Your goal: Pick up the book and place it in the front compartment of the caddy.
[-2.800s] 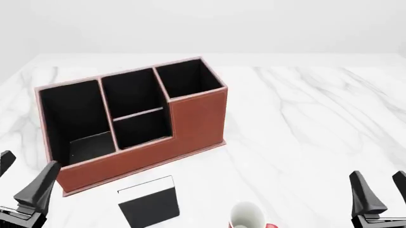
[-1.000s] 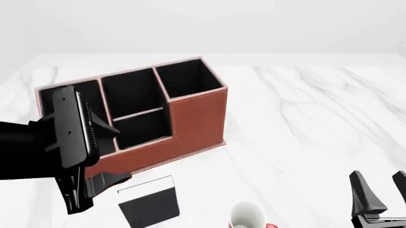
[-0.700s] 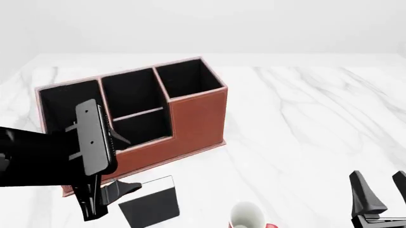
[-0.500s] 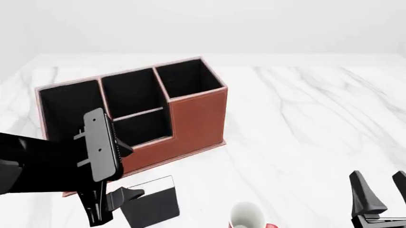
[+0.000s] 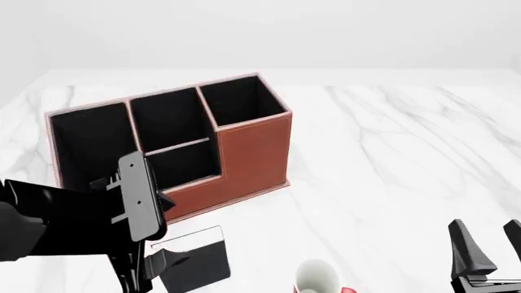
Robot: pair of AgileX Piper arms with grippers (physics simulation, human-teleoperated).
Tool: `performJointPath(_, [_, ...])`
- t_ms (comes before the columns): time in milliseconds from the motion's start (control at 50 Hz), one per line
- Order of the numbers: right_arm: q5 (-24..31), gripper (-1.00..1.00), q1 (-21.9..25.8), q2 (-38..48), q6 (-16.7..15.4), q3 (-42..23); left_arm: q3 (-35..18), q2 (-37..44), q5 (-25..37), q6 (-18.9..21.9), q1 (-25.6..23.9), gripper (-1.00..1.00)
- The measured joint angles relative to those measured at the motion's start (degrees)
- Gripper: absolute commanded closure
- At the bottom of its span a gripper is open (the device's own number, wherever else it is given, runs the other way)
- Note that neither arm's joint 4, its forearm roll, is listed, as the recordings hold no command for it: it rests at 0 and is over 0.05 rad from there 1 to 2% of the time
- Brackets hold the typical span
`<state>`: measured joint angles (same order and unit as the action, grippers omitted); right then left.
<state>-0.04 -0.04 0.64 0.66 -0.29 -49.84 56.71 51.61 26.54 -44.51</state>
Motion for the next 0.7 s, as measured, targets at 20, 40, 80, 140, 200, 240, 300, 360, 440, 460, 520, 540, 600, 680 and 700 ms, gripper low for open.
performJointPath(20, [0.0, -1.0, 0.0, 0.0, 0.0, 0.0, 0.1, 0.1, -0.1, -0.1, -0.1, -1.0])
performJointPath(40, [0.0, -1.0, 0.0, 0.0, 0.0, 0.0, 0.1, 0.2, -0.2, -0.2, -0.1, -1.0])
performJointPath(80, [0.0, -1.0, 0.0, 0.0, 0.0, 0.0, 0.2, 0.3, -0.4, -0.3, -0.3, -1.0])
performJointPath(140, [0.0, -1.0, 0.0, 0.0, 0.0, 0.0, 0.5, 0.5, -0.7, -0.6, -0.5, -1.0])
performJointPath(200, [0.0, -1.0, 0.0, 0.0, 0.0, 0.0, 0.8, 0.7, -1.0, -0.8, -0.6, -1.0])
performJointPath(240, [0.0, -1.0, 0.0, 0.0, 0.0, 0.0, 1.0, 0.8, -1.3, -0.9, -0.7, -1.0])
performJointPath(300, [0.0, -1.0, 0.0, 0.0, 0.0, 0.0, 1.2, 1.1, -1.6, -1.3, -1.0, -1.0])
performJointPath(360, [0.0, -1.0, 0.0, 0.0, 0.0, 0.0, 1.6, 1.3, -2.1, -1.7, -1.4, -1.0])
performJointPath(440, [0.0, -1.0, 0.0, 0.0, 0.0, 0.0, 2.0, 1.5, -2.5, -2.1, -1.7, -1.0])
performJointPath(460, [0.0, -1.0, 0.0, 0.0, 0.0, 0.0, 2.1, 1.6, -2.6, -2.2, -1.8, -1.0])
performJointPath(520, [0.0, -1.0, 0.0, 0.0, 0.0, 0.0, 2.4, 1.6, -2.9, -2.5, -2.0, -1.0])
performJointPath(540, [0.0, -1.0, 0.0, 0.0, 0.0, 0.0, 2.5, 1.6, -3.0, -2.6, -2.0, -1.0])
performJointPath(600, [0.0, -1.0, 0.0, 0.0, 0.0, 0.0, 2.8, 1.7, -3.2, -2.8, -2.1, -1.0])
performJointPath(680, [0.0, -1.0, 0.0, 0.0, 0.0, 0.0, 3.2, 1.7, -3.5, -3.0, -2.2, -1.0])
performJointPath(700, [0.0, -1.0, 0.0, 0.0, 0.0, 0.0, 3.3, 1.7, -3.6, -3.1, -2.3, -1.0])
